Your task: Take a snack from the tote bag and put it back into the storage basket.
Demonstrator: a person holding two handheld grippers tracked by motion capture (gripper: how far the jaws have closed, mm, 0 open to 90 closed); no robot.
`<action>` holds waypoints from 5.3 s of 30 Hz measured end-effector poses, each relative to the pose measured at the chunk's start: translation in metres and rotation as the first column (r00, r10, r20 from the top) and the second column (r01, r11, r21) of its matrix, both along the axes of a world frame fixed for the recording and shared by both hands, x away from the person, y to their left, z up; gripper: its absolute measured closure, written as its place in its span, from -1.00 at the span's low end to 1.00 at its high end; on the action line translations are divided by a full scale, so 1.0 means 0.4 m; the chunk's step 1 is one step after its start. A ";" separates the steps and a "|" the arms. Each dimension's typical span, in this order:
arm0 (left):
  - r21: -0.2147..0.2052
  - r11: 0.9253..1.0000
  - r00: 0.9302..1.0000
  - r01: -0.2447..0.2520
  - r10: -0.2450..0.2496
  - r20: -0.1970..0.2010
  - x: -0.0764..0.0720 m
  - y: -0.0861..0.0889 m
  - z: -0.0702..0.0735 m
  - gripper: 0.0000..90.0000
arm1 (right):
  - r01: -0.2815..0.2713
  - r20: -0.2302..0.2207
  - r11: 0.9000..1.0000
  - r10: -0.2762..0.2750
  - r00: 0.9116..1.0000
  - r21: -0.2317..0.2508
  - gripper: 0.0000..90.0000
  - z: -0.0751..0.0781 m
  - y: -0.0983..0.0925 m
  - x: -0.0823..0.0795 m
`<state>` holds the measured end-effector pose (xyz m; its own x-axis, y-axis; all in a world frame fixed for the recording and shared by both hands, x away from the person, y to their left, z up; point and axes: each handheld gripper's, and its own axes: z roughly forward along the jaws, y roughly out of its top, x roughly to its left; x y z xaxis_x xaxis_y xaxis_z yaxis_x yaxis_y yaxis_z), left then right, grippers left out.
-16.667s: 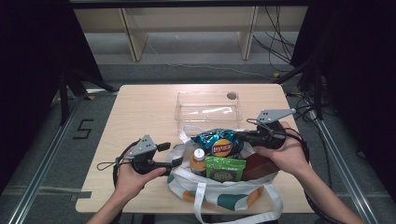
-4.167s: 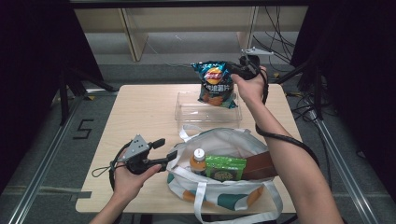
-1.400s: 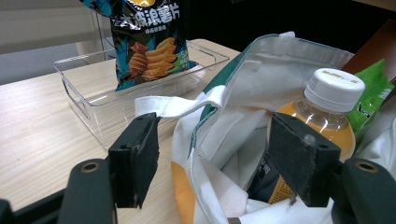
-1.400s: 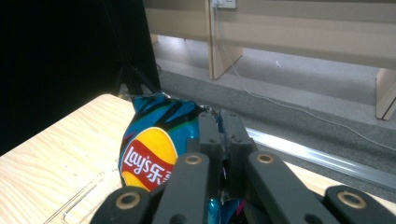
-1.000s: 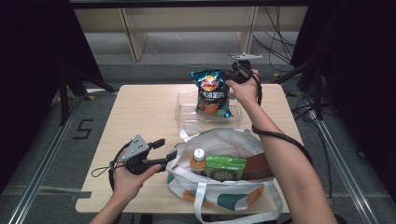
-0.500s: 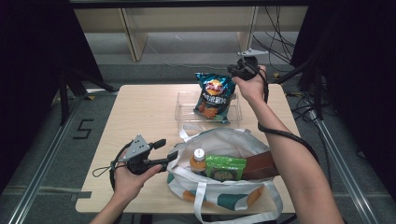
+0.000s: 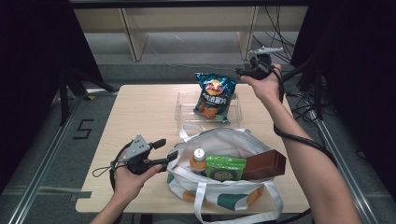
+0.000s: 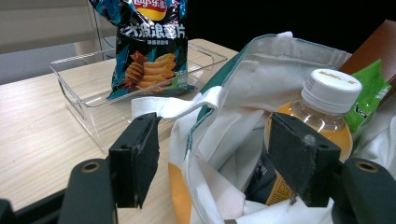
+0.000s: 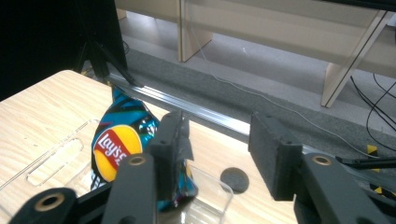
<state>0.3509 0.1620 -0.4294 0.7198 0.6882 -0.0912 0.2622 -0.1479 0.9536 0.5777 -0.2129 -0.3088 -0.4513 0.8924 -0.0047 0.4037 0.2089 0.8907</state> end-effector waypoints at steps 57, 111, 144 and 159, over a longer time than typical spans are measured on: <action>-0.002 1.000 1.000 0.025 -0.025 0.010 0.012 -0.017 0.005 -0.27 | -0.331 -0.050 0.938 0.337 0.940 0.099 -0.22 -0.109 -0.277 -0.515; -0.016 0.999 0.999 0.030 -0.030 0.020 0.023 -0.026 0.022 -0.27 | -0.476 -0.100 0.877 0.480 0.872 0.065 -0.49 -0.213 -0.272 -0.634; -0.017 1.000 0.999 0.026 -0.025 0.024 0.022 -0.018 0.024 -0.27 | -0.476 -0.132 0.879 0.476 0.869 0.035 -0.14 -0.155 -0.165 -0.553; -0.025 0.999 0.999 0.031 -0.031 0.027 0.023 -0.019 0.023 -0.27 | -0.467 -0.226 0.884 0.454 0.862 -0.006 -0.12 -0.116 -0.160 -0.531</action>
